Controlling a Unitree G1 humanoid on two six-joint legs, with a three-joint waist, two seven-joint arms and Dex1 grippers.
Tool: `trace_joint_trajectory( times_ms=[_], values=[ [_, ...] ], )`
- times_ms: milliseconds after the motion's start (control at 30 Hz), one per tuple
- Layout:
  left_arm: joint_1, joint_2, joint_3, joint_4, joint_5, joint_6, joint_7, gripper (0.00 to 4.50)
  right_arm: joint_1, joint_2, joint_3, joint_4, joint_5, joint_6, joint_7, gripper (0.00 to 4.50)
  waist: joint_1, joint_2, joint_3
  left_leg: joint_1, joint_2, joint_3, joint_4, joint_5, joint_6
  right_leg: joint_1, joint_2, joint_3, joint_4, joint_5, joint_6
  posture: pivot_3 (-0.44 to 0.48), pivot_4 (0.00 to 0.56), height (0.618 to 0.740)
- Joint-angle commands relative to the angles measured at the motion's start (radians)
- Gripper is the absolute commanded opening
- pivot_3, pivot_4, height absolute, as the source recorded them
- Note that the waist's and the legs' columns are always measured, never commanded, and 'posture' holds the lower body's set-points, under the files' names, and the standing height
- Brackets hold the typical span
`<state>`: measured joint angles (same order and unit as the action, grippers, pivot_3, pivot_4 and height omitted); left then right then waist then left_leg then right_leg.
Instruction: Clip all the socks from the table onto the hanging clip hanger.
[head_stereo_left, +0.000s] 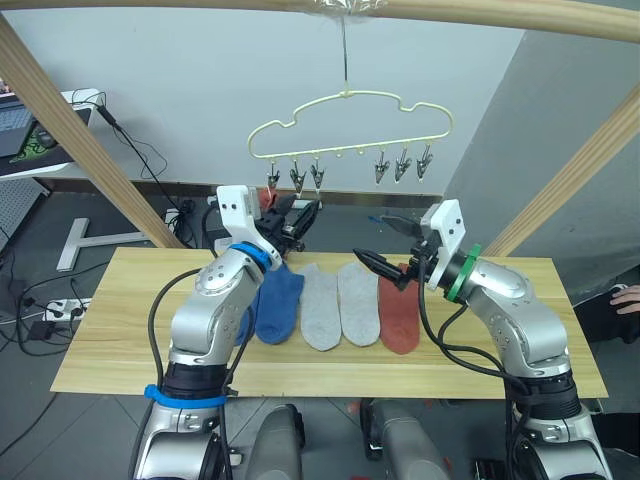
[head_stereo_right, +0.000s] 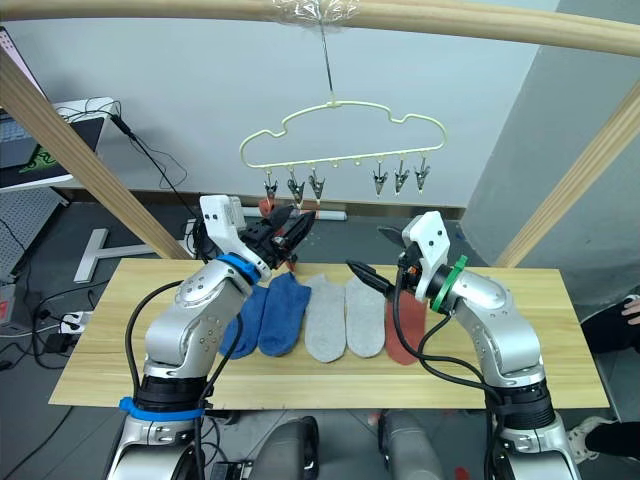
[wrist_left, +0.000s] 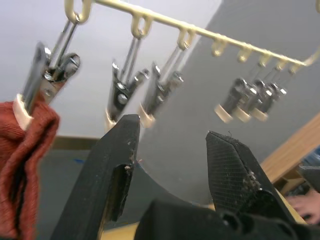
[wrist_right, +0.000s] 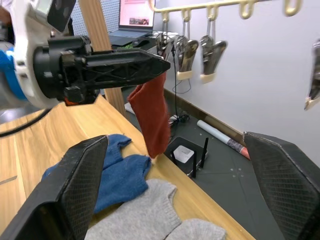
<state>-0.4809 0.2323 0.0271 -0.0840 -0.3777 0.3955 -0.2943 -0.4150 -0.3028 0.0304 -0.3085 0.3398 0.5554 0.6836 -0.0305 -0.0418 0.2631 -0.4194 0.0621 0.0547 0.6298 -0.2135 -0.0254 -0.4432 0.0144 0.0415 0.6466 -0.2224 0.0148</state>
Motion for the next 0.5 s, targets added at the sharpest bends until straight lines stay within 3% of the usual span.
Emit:
trace_joint_trajectory(
  times_ms=[33,500],
  values=[
    [-0.036,-0.025,-0.008,0.052,0.066,-0.095,0.022,2.41,-0.039,0.006,-0.034,-0.086,0.063,0.02,-0.029,4.5,-0.002,0.0,0.0,0.0,0.0,0.0,0.0,0.0,0.0,0.0,0.0,0.0,0.0,0.0,0.0,-0.055,0.264,0.74],
    [-0.129,-0.087,0.001,0.294,0.208,-0.322,0.057,2.41,-0.102,-0.028,-0.063,-0.113,0.126,0.047,-0.105,4.5,-0.005,0.0,0.0,0.0,-0.001,0.002,0.0,0.0,0.0,0.0,-0.001,-0.001,-0.001,0.0,0.0,-0.094,0.27,0.74]
  ],
)
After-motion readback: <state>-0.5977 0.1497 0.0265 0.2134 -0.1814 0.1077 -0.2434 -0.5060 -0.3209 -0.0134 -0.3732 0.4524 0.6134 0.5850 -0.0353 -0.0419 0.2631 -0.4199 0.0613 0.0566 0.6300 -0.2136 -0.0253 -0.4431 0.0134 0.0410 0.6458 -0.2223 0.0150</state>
